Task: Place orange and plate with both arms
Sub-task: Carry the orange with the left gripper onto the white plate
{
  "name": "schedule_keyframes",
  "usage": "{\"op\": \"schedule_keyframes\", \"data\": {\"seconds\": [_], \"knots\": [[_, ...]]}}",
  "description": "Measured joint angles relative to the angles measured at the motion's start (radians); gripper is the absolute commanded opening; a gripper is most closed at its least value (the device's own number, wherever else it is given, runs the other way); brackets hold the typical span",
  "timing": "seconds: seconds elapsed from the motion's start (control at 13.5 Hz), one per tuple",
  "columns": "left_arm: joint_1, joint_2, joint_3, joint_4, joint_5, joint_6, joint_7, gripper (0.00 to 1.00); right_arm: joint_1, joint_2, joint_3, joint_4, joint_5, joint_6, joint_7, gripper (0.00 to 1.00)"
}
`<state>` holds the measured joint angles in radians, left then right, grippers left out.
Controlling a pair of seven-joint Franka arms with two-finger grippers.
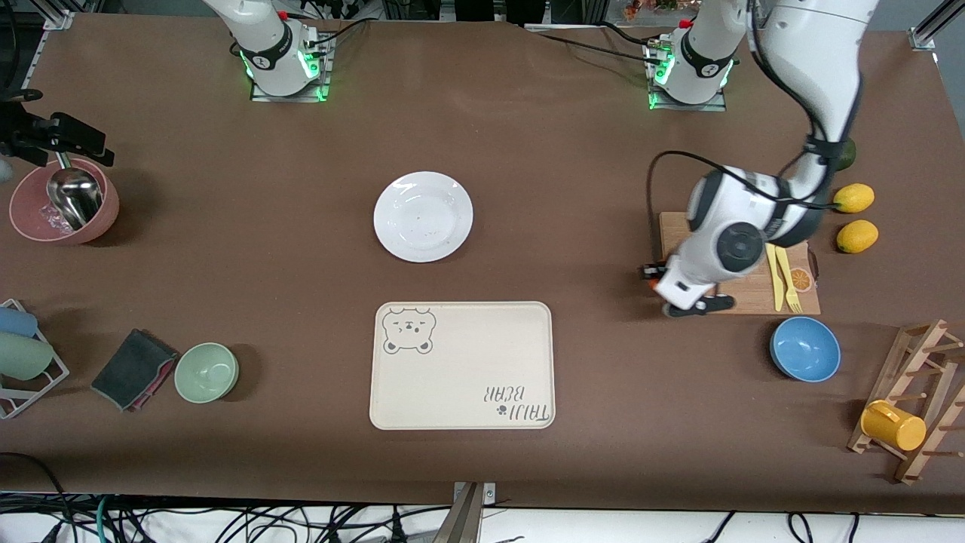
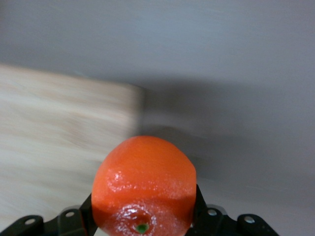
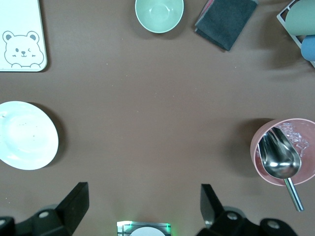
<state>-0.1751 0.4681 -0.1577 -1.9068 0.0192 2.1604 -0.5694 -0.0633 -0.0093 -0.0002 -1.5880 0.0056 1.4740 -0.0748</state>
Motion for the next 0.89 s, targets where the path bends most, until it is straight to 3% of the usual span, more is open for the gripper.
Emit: {"op": "schedule_keyframes", "data": {"seconds": [0.22, 0.37, 0.67, 0.89], "knots": [[-0.019, 0.001, -0.201, 0.063, -0.028, -0.002, -0.35, 0.0, 0.0, 0.0, 0.0, 0.0, 0.0, 0.0, 0.0, 1.0], [-0.072, 0.01, -0.282, 0.114, -0.071, -0.002, -0.504, 0.0, 0.0, 0.0, 0.0, 0.0, 0.0, 0.0, 0.0, 1.0], [-0.333, 0.167, -0.282, 0.332, -0.081, 0.03, -0.747, 0.0, 0.0, 0.0, 0.0, 0.0, 0.0, 0.0, 0.0, 1.0], [-0.508, 0.308, -0.186, 0.463, -0.081, 0.107, -0.841, 0.0, 0.0, 0.0, 0.0, 0.0, 0.0, 0.0, 0.0, 1.0]]}}
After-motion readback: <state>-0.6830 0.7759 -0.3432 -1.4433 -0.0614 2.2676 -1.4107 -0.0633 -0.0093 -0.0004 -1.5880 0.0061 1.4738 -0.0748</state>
